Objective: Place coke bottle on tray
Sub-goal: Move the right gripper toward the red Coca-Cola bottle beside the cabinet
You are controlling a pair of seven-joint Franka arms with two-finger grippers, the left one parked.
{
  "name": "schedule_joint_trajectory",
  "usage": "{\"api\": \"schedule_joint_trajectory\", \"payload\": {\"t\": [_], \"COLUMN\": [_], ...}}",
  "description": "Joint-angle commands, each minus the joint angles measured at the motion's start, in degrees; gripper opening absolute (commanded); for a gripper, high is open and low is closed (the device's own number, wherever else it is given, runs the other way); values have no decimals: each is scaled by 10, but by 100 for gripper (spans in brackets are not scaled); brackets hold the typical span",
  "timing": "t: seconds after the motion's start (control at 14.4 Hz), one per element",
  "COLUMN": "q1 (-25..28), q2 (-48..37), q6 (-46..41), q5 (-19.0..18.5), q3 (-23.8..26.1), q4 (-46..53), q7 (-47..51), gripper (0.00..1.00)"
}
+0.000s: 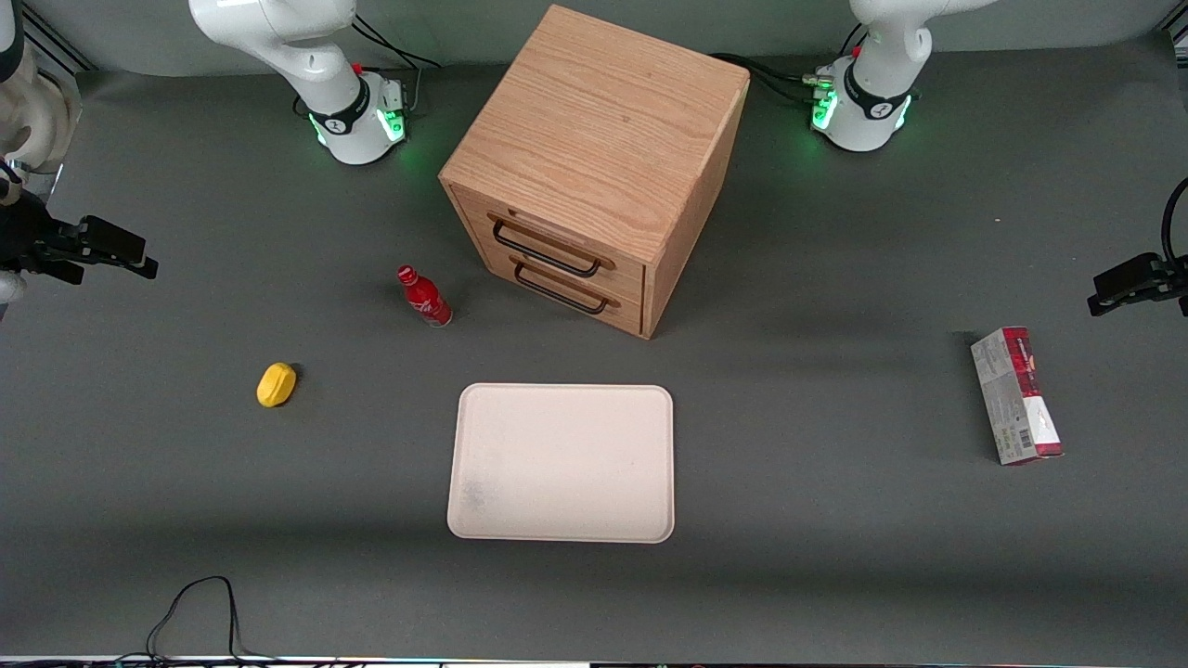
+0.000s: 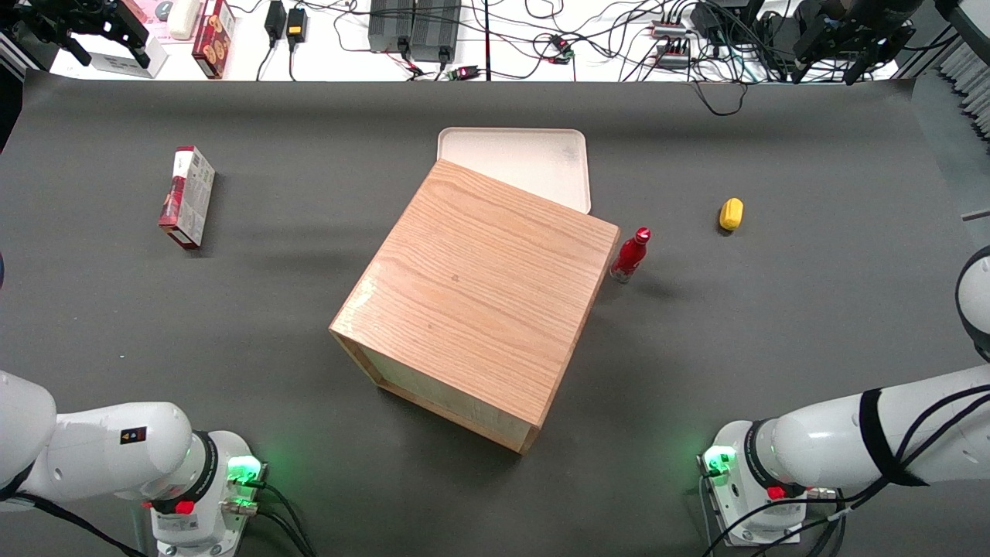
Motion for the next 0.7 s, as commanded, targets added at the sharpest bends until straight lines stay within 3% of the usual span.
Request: {"api": "schedule_joint_trajectory", "payload": {"t": [0.0, 0.28, 0.63], "q1": [2, 4, 8], "q2": [6, 7, 6], "q6": [-8, -8, -3], "q5": [-3, -1, 4], "q3": [-1, 7, 103], "q4": [14, 16, -3], "q7": [-3, 2, 103], "gripper": [100, 100, 100]}}
